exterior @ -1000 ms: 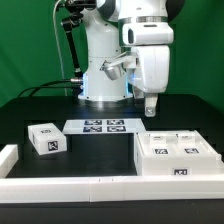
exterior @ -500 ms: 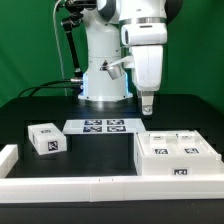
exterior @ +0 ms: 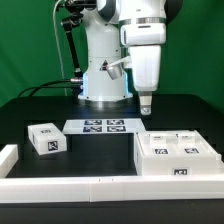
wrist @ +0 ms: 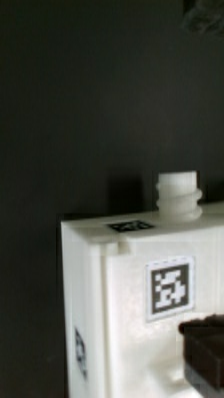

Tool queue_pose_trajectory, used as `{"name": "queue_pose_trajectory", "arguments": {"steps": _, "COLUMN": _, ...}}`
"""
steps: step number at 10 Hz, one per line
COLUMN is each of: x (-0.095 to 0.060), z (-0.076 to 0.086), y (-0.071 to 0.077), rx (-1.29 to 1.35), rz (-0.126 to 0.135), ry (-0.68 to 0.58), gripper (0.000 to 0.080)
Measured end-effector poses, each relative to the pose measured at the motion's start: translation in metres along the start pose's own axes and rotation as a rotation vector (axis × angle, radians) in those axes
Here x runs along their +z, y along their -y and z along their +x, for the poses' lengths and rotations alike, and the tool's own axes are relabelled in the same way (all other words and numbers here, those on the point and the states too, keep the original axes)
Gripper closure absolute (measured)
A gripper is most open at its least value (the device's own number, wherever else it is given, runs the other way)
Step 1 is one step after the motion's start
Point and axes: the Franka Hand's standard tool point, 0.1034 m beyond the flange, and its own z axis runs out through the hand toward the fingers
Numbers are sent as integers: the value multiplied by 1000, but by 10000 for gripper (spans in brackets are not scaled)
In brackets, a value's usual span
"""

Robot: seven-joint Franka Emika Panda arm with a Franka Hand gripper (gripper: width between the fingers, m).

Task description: Assemble cabinet

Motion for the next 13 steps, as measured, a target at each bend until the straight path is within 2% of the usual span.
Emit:
{"name": "queue_pose_trajectory", "arguments": {"steps": 1, "x": 1, "z": 3, "y": 4, "rx": 143, "rz": -7, "ry": -10, "gripper": 3}}
{"name": "queue_pose_trajectory", "arguments": {"steps": 3, "x": 3, "z": 10, "y": 7, "rx": 370, "rz": 0, "ry": -14, "gripper": 3}}
{"name": "queue_pose_trajectory", "arguments": {"steps": 10, "x": 4, "z": 16, "y": 10, "rx": 823, "rz": 29, "ry": -40, "gripper": 3}}
{"name": "queue_pose_trajectory", "arguments": {"steps": 12, "x": 5, "z": 35, "y": 18, "rx": 1206, "rz": 39, "ry": -26, "gripper": 3}}
{"name": "queue_pose_trajectory", "arguments": {"steps": 13, "x": 10, "z": 38, "y": 17, "rx": 1291, "rz": 38, "ry": -19, "gripper": 3}}
